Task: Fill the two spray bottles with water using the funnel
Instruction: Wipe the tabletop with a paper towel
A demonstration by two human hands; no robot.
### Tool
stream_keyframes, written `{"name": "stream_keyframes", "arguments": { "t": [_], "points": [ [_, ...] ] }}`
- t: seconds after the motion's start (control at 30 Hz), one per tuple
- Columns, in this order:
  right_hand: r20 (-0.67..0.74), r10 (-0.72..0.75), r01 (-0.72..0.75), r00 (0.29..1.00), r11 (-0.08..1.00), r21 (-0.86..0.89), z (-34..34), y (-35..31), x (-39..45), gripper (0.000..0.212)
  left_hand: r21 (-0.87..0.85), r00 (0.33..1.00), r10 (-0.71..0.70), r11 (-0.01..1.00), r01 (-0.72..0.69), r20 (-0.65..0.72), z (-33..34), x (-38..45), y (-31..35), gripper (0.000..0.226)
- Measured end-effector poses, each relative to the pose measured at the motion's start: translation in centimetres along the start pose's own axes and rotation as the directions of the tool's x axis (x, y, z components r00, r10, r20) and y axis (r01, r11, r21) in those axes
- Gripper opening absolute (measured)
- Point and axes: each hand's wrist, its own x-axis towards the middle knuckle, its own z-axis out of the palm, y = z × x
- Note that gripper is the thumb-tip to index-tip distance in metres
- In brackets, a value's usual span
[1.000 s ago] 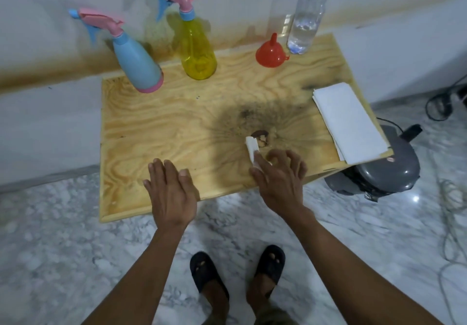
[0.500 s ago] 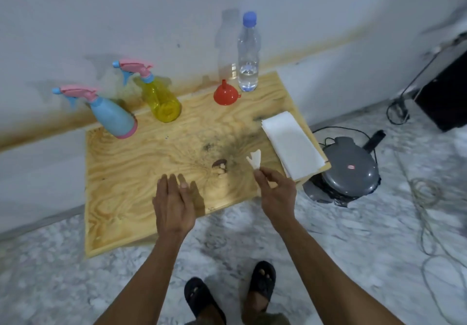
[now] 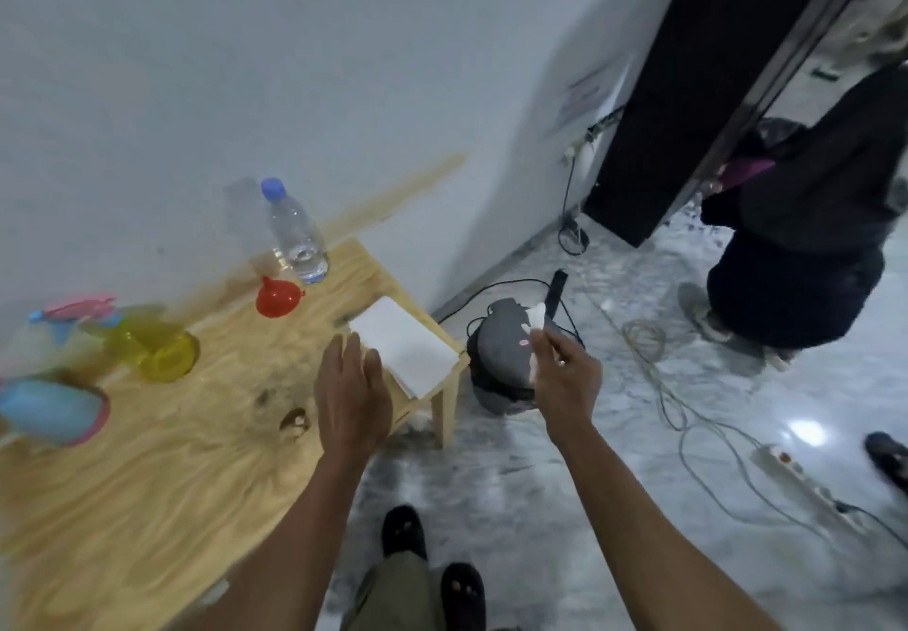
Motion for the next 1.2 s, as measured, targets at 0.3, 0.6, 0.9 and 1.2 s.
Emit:
{"name": "stream_keyframes", "arguments": {
  "t": [0.3, 0.6, 0.9, 1.2],
  "points": [
    [-0.288, 0.068, -0.069, 0.955, 0.998, 0.007, -4.1, 1.4, 1.8, 0.025, -0.030, 0.971, 0.146, 0.989, -0.143, 0.188, 4.9, 3.3, 4.4, 0.049],
    [-0.442, 0.111, -0.184, 0.890, 0.975, -0.124, -3.6, 3.0, 3.5, 0.022, -0.051, 0.910, 0.278, 0.960, -0.276, 0.307, 6.7, 7.5, 5.9, 0.068],
    [-0.446, 0.133, -0.206, 0.885, 0.971, -0.119, -2.6, 3.6, 5.0, 0.016, -0.005, 0.882, 0.256, 0.961, -0.277, 0.396, 9.3, 10.1, 4.8, 0.060],
    [-0.380, 0.183, -0.237, 0.907, 0.966, -0.101, -1.9, 3.1, 9.4, 0.015, 0.011, 0.897, 0.207, 0.973, -0.230, 0.391, 10.4, 11.6, 6.9, 0.061]
  ]
}}
